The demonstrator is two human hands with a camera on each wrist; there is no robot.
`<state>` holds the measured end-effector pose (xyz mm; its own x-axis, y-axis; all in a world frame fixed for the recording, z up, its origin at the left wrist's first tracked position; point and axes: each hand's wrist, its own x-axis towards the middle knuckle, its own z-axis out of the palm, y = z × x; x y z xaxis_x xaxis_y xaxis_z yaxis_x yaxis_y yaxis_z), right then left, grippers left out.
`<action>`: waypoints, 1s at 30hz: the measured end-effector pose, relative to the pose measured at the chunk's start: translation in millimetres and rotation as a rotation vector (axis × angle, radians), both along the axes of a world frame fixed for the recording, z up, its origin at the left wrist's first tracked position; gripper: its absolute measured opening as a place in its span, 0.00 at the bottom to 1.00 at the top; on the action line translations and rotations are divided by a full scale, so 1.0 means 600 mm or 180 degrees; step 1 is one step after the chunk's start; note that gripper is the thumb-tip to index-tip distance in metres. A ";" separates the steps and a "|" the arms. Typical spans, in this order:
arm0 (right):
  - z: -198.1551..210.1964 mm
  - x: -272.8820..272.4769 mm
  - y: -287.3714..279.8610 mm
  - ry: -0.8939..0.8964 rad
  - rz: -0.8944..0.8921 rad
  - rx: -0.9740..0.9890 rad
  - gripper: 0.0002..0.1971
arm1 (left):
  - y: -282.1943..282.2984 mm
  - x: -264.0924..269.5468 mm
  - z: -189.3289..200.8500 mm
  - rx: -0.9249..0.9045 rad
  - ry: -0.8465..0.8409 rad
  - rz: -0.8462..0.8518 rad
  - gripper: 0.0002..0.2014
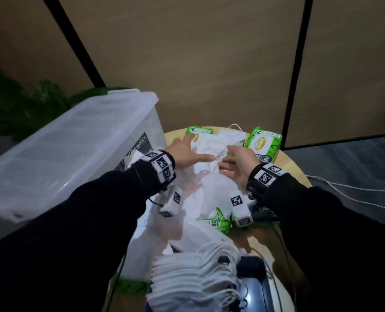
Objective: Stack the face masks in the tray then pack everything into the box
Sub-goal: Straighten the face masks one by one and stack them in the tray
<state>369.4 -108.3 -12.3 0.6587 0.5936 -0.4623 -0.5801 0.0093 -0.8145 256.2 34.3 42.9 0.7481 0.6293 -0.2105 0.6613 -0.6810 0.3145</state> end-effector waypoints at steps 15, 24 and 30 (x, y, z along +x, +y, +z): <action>-0.006 -0.016 -0.024 -0.0660 0.1038 -0.0124 0.18 | 0.026 -0.013 0.000 0.1025 0.0487 -0.0051 0.31; -0.006 -0.001 -0.031 -0.1450 0.0565 -0.0275 0.09 | -0.001 -0.100 0.116 -0.0032 -0.1676 0.0113 0.29; 0.026 -0.007 -0.048 -0.1273 0.0348 0.0261 0.14 | -0.030 -0.098 0.156 -0.1266 -0.2632 -0.0046 0.28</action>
